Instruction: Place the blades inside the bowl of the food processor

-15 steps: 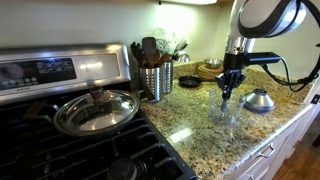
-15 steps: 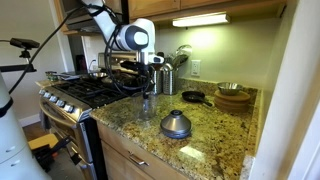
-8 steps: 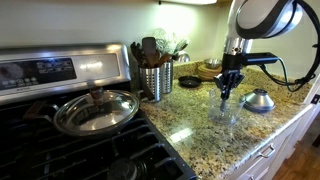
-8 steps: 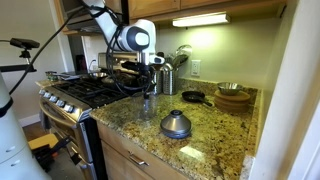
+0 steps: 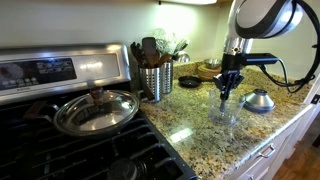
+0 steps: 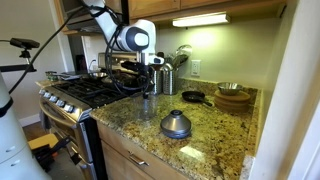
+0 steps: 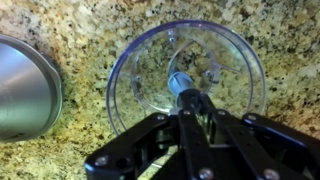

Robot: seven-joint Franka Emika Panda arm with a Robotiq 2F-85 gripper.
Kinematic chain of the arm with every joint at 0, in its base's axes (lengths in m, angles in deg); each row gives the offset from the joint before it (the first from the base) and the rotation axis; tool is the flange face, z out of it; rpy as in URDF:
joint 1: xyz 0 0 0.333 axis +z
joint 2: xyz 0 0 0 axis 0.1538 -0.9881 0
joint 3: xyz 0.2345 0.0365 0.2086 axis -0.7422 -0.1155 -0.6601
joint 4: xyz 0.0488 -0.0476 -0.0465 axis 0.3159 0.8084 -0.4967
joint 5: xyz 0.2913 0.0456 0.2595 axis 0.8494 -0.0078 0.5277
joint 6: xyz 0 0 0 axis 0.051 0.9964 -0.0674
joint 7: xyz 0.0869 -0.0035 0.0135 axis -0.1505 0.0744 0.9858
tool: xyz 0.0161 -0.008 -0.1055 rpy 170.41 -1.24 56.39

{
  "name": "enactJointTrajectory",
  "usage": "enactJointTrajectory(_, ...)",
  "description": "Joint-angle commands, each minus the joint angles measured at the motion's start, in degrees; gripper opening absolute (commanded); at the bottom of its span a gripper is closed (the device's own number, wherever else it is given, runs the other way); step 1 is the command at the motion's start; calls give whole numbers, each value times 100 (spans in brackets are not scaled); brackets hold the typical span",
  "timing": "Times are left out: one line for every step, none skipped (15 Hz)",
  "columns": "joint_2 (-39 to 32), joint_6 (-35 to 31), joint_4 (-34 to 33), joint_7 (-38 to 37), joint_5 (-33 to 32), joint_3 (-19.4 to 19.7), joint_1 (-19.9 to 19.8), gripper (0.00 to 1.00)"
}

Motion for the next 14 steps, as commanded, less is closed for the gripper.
enactJointTrajectory(-7, -181, 184, -66, 15, 49, 18, 8)
enactJointTrajectory(-19, -184, 173, -72, 7, 54, 17, 8)
enactJointTrajectory(-31, -196, 166, -81, -14, 58, 19, 8)
enactJointTrajectory(-58, -221, 154, -67, -42, 62, 20, 8)
enactJointTrajectory(-88, -223, 135, -53, -39, 66, 14, 8)
enactJointTrajectory(-131, -231, 107, -43, -30, 76, 3, 8)
enactJointTrajectory(-163, -235, 85, -37, -17, 87, -8, 8)
enactJointTrajectory(-181, -243, 77, -32, -9, 99, -18, 8)
enactJointTrajectory(-188, -252, 81, -47, -24, 113, -20, 8)
enactJointTrajectory(-213, -260, 87, -59, -41, 129, -20, 8)
enactJointTrajectory(-273, -246, 93, -31, -7, 135, -22, 8)
enactJointTrajectory(-316, -270, 77, -27, 10, 131, -13, 8)
enactJointTrajectory(-325, -280, 80, -6, 48, 121, -10, 8)
enactJointTrajectory(-333, -296, 83, 39, 125, 96, -7, 8)
